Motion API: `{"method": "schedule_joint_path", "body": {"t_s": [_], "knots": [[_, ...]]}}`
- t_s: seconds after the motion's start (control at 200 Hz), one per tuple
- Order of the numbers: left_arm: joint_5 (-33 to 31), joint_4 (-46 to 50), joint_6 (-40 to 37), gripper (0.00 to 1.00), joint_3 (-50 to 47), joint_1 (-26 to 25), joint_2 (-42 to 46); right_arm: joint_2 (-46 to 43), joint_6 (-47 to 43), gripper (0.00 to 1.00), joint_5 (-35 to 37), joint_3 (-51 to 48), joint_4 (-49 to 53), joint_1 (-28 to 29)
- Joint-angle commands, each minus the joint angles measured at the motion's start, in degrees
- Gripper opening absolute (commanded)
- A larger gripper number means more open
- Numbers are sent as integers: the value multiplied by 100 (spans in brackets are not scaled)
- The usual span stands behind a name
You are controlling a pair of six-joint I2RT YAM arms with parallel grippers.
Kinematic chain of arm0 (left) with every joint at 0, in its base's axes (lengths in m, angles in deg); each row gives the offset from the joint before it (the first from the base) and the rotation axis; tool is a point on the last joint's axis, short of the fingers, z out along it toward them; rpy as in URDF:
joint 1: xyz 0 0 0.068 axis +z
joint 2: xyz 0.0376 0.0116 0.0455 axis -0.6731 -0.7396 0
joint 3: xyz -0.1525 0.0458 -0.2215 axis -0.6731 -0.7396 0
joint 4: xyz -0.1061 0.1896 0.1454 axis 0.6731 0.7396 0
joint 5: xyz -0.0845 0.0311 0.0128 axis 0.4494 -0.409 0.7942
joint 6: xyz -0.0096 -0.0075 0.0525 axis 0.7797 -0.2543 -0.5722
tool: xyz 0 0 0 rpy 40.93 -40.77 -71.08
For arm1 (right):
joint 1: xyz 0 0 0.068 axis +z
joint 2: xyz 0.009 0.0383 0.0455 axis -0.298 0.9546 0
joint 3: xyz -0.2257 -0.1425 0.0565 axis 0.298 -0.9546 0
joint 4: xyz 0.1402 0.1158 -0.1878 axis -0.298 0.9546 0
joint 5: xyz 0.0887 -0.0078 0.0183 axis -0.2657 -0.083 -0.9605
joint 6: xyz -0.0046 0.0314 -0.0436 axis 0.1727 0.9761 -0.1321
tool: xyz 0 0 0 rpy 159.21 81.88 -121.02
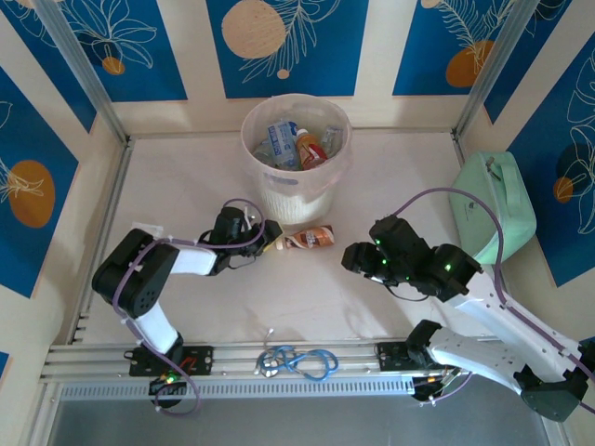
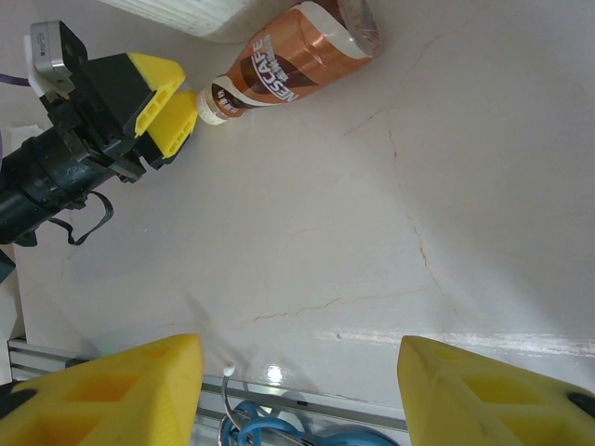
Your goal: Put the plastic bottles in the bin
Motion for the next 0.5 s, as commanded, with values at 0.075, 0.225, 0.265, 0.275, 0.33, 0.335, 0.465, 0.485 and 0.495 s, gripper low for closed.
{"method": "schedule_joint_path", "body": {"t_s": [0.075, 0.225, 0.265, 0.275, 0.33, 0.335, 0.465, 0.485, 0.495], "knots": [[195, -342, 258, 52, -279, -243, 254, 26, 31, 57, -28, 85, -3, -1], [151, -247, 241, 52, -496, -575, 485, 31, -2, 57, -28, 77, -3, -45], [134, -237, 240, 52, -518, -653, 479, 32, -11, 57, -40, 77, -3, -69], [129, -229, 240, 52, -519, -679, 473, 30, -12, 57, -34, 77, -3, -75], [116, -267, 257, 52, -521, -798, 419, 26, -26, 57, -58, 77, 3, -110], [116, -277, 257, 52, -520, -811, 417, 22, -28, 57, -54, 77, 4, -113], [138, -508, 453, 52, -477, -1088, 317, 37, 41, 58, -52, 87, 111, -223], [142, -530, 475, 52, -475, -1129, 323, 48, 88, 58, -50, 83, 158, -259], [142, -528, 483, 52, -470, -1148, 335, 57, 113, 58, -47, 78, 187, -281]]}}
